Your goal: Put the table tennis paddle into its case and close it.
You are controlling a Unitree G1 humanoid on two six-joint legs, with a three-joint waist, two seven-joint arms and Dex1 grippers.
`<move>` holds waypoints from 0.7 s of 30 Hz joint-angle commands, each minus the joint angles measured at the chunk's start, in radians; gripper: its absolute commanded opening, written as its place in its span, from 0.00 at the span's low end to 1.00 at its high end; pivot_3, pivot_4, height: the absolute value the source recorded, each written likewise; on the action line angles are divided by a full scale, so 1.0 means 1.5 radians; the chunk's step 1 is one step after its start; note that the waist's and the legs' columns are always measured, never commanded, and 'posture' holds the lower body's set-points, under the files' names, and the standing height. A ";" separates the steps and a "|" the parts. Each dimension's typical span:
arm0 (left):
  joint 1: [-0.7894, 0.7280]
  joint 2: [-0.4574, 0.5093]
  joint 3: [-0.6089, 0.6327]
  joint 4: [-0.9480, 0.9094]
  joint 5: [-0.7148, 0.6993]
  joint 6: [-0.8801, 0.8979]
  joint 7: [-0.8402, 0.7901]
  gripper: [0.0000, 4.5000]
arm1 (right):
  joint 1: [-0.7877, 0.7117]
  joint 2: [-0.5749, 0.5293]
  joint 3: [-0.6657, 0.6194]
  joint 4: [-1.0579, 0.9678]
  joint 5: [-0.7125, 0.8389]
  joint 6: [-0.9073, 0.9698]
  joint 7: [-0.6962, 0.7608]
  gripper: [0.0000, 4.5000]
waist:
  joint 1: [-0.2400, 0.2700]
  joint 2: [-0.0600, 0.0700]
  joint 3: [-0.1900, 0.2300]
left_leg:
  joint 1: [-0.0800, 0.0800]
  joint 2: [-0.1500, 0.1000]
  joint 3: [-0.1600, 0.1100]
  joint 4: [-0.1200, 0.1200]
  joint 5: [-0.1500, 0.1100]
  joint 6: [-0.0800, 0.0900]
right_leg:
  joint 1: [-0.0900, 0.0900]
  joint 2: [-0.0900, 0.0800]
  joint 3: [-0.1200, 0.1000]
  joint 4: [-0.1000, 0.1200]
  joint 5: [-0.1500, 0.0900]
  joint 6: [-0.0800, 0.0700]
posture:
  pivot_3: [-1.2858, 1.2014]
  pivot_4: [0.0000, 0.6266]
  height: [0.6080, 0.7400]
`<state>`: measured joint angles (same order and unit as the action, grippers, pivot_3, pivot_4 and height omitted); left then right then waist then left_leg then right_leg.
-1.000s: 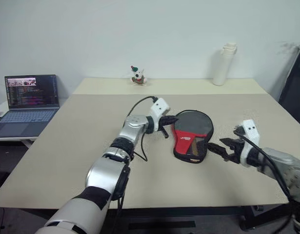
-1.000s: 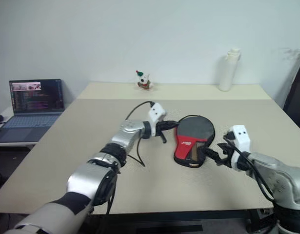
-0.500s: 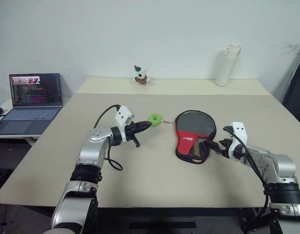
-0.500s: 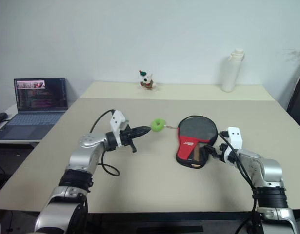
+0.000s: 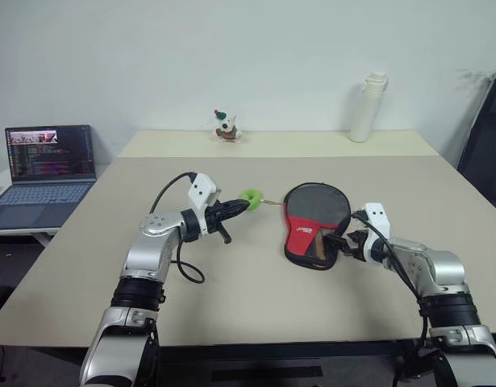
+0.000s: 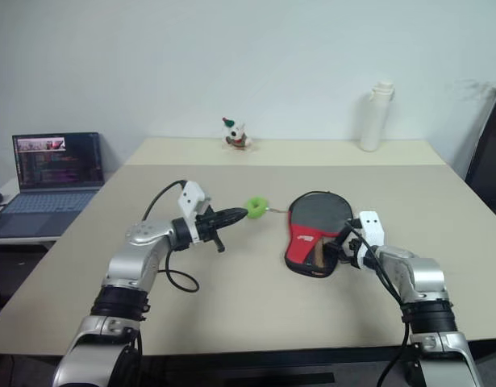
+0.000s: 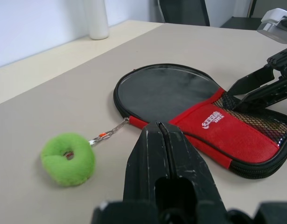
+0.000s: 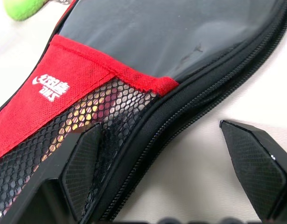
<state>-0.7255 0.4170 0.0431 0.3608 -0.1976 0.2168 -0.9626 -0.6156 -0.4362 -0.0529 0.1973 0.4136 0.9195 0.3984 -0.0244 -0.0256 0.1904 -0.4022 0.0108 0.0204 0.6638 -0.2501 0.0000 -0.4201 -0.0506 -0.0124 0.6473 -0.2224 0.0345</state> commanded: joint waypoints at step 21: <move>0.189 0.187 0.000 -0.223 -0.145 0.146 -0.184 0.00 | -0.120 0.112 0.042 0.069 0.019 0.065 0.092 0.01 | -0.025 0.000 0.000 | 0.002 0.005 0.004 -0.001 0.000 0.000 | -0.001 0.004 0.003 0.000 0.001 -0.002 | 0.52 0.24 1.00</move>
<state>-0.4515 0.6781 0.0294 0.0882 -0.3838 0.4211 -1.2171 -0.7672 -0.2995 -0.0267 0.3582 0.4062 0.9928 0.4912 -0.0617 -0.0258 0.1898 -0.3994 0.0186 0.0259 0.6614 -0.2501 0.0000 -0.4223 -0.0436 -0.0075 0.6478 -0.2209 0.0314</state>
